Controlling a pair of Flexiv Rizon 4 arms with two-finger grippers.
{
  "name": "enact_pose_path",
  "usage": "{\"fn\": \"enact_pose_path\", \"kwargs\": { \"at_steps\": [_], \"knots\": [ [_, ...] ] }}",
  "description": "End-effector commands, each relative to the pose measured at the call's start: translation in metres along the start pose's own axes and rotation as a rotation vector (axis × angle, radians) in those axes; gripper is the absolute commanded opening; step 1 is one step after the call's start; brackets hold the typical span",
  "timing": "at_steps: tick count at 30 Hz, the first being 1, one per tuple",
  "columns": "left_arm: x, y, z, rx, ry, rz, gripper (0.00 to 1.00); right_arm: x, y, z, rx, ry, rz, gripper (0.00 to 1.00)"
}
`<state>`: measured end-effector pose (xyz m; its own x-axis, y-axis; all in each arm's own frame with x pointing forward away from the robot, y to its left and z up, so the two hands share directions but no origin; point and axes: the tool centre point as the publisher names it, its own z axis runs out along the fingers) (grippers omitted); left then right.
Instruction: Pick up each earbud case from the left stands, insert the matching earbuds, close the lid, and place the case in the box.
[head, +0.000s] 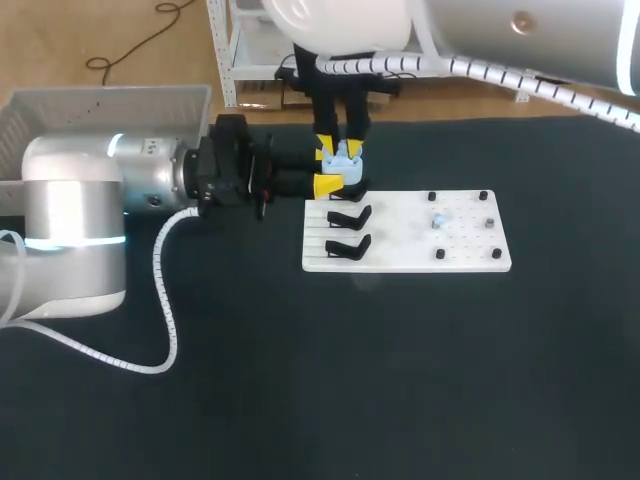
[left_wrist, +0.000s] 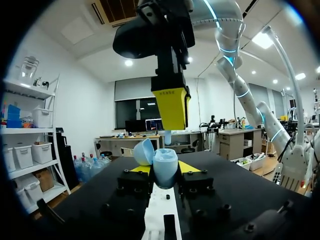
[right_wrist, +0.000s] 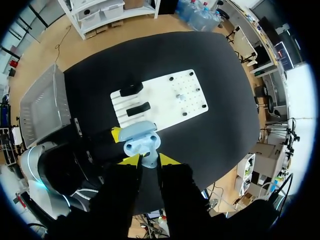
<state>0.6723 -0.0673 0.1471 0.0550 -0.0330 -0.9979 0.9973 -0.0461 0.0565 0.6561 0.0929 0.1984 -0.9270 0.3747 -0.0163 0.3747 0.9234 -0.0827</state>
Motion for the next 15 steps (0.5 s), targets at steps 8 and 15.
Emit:
{"fn": "enact_pose_path", "kwargs": {
  "at_steps": [8,15],
  "knots": [
    [0.0006,0.0010,0.0002,0.002,0.000,0.000,0.00,0.0032,-0.0030,0.0042,0.004,-0.050,0.010,0.00],
    [0.0006,0.0010,0.0002,0.002,0.000,0.000,0.00,0.0013,-0.0015,0.0058,0.003,-0.057,0.029,0.00]
  ]
}}
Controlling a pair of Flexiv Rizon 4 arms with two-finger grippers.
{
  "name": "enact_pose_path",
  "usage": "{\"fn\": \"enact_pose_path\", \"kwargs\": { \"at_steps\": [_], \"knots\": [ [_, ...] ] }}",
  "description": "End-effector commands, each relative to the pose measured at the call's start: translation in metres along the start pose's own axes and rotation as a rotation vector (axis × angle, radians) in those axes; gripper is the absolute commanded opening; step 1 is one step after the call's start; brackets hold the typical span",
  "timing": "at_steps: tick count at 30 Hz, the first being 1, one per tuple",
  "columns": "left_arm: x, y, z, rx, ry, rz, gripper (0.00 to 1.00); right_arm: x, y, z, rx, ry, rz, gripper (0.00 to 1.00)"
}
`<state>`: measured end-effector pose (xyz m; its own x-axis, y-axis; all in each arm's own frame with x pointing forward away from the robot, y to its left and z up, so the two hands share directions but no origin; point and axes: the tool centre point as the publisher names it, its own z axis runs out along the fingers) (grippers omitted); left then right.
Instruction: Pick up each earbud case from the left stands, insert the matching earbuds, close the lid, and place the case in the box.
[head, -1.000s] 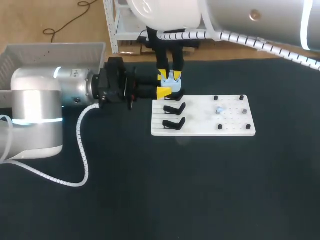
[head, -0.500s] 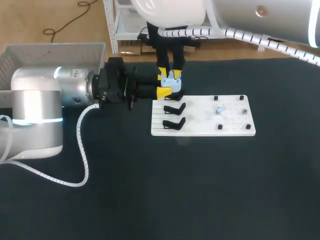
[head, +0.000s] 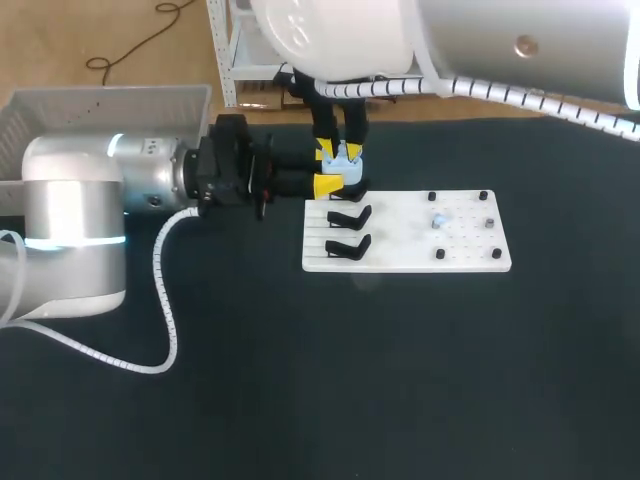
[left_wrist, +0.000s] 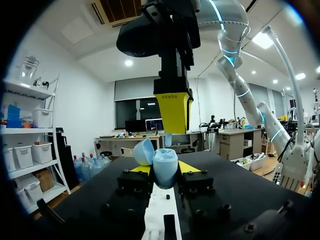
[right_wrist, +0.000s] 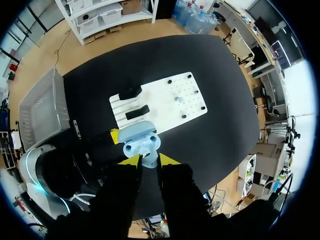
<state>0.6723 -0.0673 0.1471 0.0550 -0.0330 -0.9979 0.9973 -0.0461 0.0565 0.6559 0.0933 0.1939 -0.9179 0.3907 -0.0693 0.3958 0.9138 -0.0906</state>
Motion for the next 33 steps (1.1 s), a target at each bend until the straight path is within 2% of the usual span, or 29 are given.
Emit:
{"fn": "enact_pose_path", "kwargs": {
  "at_steps": [1,33],
  "knots": [
    [0.001,0.001,0.000,0.002,0.000,0.000,0.00,0.001,-0.002,0.001,-0.007,-0.004,0.009,0.00],
    [0.001,0.001,0.000,0.002,0.000,0.000,0.00,-0.009,0.000,0.011,0.009,0.011,0.039,0.00]
  ]
}}
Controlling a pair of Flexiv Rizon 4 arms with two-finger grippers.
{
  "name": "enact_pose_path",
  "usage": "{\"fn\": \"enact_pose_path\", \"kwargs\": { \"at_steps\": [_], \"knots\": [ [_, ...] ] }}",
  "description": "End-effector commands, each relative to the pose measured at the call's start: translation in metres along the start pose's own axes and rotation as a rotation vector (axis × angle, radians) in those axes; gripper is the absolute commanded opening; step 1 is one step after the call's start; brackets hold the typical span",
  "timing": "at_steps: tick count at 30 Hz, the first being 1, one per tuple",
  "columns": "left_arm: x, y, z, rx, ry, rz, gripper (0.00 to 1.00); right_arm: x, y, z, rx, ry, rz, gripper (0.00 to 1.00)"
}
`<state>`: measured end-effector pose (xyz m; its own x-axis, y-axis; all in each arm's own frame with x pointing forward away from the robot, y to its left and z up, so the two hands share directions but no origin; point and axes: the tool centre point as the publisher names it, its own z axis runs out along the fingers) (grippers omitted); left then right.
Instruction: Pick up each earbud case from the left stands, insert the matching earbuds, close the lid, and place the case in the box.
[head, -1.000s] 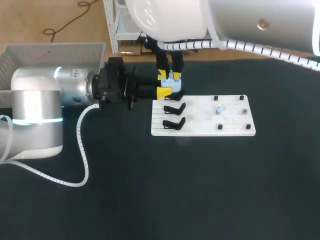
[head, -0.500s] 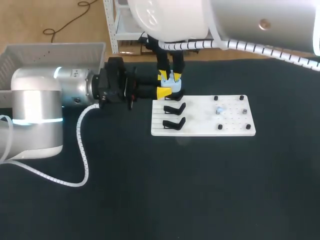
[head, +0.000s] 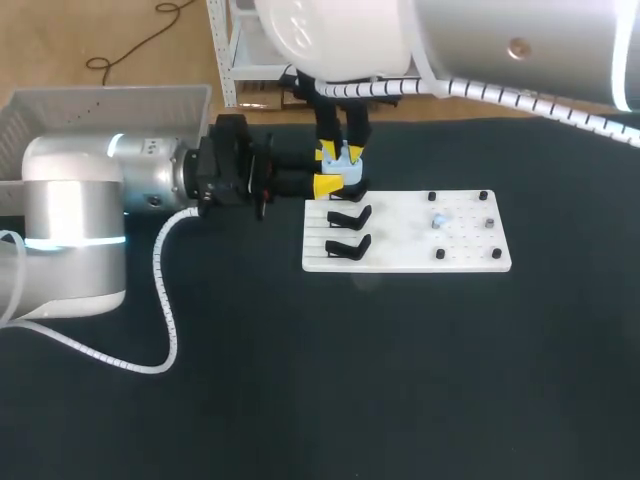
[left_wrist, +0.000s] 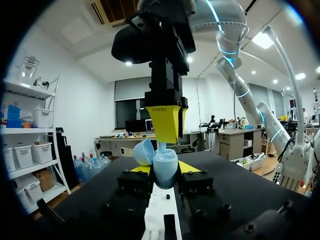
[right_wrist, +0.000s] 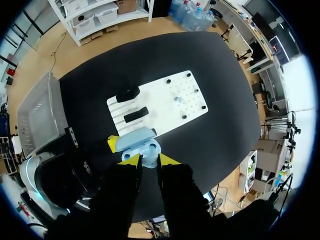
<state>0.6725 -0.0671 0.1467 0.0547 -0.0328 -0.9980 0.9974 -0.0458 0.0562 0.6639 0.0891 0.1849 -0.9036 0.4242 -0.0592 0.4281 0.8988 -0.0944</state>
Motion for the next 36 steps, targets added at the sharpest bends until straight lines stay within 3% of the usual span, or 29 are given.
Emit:
{"fn": "enact_pose_path", "kwargs": {
  "at_steps": [1,12,14,15,16,22,24,25,29,35,36],
  "knots": [
    [0.000,0.001,0.000,0.002,0.000,0.000,0.00,-0.001,-0.001,0.002,0.003,-0.002,0.005,0.00],
    [0.000,0.001,0.000,0.002,0.000,0.000,0.00,-0.003,0.000,0.008,0.014,0.005,0.017,0.00],
    [0.000,0.001,0.000,0.002,0.000,0.000,0.00,-0.003,0.000,0.007,0.010,0.005,0.019,0.75],
    [0.000,0.001,0.000,0.002,0.000,0.000,0.00,-0.002,0.000,0.006,0.008,0.004,0.019,0.93],
    [0.000,0.001,0.000,0.002,0.000,0.000,0.00,0.000,-0.001,0.003,-0.001,-0.005,0.018,1.00],
    [0.000,0.001,0.000,0.002,0.000,0.000,0.00,0.024,-0.022,-0.020,-0.068,-0.064,-0.023,1.00],
    [0.000,0.001,0.000,0.002,0.000,0.000,0.00,0.028,-0.033,-0.025,-0.100,-0.094,-0.073,0.93],
    [0.000,0.001,0.000,0.002,0.000,0.000,0.00,0.029,-0.038,-0.026,-0.120,-0.108,-0.103,0.94],
    [0.000,0.001,0.000,0.002,0.000,0.000,0.00,0.018,-0.059,-0.024,-0.197,-0.125,-0.173,0.94],
    [0.000,0.001,0.000,0.002,0.000,0.000,0.00,-0.006,-0.087,-0.021,-0.255,-0.159,-0.258,0.77],
    [0.000,0.001,0.000,0.002,0.000,0.000,0.00,-0.010,-0.091,-0.020,-0.268,-0.156,-0.269,0.78]
  ]
}}
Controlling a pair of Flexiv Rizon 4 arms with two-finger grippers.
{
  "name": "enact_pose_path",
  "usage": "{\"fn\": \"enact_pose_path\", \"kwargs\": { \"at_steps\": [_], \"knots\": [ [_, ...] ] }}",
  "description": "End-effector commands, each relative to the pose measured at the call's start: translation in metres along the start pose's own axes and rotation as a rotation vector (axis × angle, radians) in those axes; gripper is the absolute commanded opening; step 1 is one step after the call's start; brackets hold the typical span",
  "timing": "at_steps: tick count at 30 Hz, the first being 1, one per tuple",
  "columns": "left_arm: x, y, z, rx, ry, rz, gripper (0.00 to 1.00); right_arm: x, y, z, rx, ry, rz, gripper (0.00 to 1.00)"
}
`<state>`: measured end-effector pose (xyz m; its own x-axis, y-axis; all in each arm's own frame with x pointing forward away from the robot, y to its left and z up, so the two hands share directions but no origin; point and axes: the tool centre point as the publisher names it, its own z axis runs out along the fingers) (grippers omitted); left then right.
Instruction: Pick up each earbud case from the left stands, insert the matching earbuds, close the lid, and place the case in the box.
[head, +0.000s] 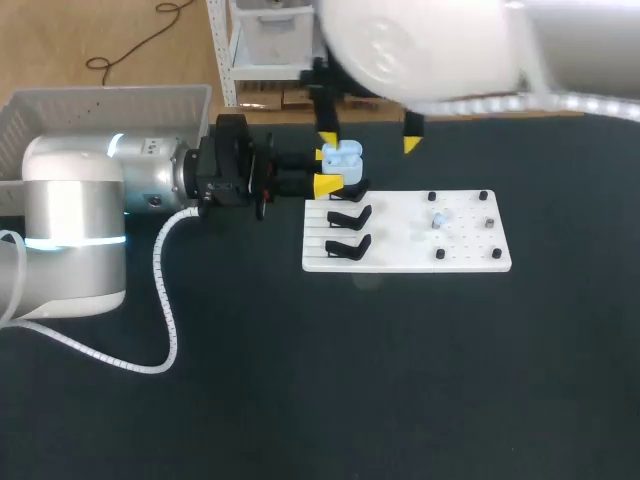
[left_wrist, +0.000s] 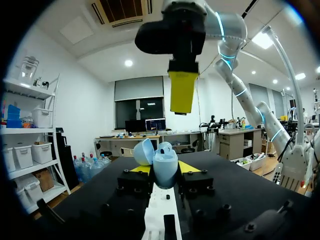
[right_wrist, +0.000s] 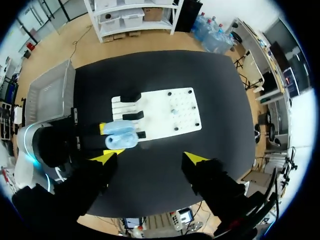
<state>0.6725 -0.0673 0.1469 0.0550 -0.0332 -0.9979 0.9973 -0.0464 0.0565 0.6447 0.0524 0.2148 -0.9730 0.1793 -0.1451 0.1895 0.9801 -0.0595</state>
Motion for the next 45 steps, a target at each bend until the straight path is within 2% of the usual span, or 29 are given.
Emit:
{"fn": "enact_pose_path", "kwargs": {
  "at_steps": [1,6,11,12,22,28,34,39,42,45],
  "knots": [
    [0.000,0.001,0.000,0.002,0.000,0.000,0.00,0.000,-0.053,0.004,-0.217,-0.072,-0.022,0.79],
    [0.000,0.001,0.000,0.002,0.000,0.000,0.00,-0.006,-0.070,0.009,-0.260,-0.066,-0.055,0.71],
    [0.000,0.001,0.000,0.002,0.000,0.000,0.00,-0.013,-0.086,0.033,-0.252,-0.030,-0.047,0.50],
    [0.000,0.001,0.000,0.002,0.000,0.000,0.00,-0.014,-0.087,0.039,-0.244,-0.022,-0.049,0.49],
    [0.000,0.001,0.000,0.002,0.000,0.000,0.00,-0.028,-0.095,0.107,-0.115,0.089,-0.026,0.45],
    [0.000,0.001,0.000,0.002,0.000,0.000,0.00,-0.033,-0.092,0.139,-0.047,0.089,-0.026,0.43],
    [0.000,0.001,0.000,0.002,0.000,0.000,0.00,-0.037,-0.087,0.154,-0.049,0.063,-0.021,0.41],
    [0.000,0.001,0.000,0.002,0.000,0.000,0.00,-0.038,-0.088,0.170,-0.070,0.043,-0.012,0.35],
    [0.000,0.001,0.000,0.002,0.000,0.000,0.00,-0.039,-0.088,0.178,-0.097,0.059,-0.042,0.36],
    [0.000,0.001,0.000,0.002,0.000,0.000,0.00,-0.041,-0.087,0.183,-0.112,0.072,-0.064,0.42]
  ]
}}
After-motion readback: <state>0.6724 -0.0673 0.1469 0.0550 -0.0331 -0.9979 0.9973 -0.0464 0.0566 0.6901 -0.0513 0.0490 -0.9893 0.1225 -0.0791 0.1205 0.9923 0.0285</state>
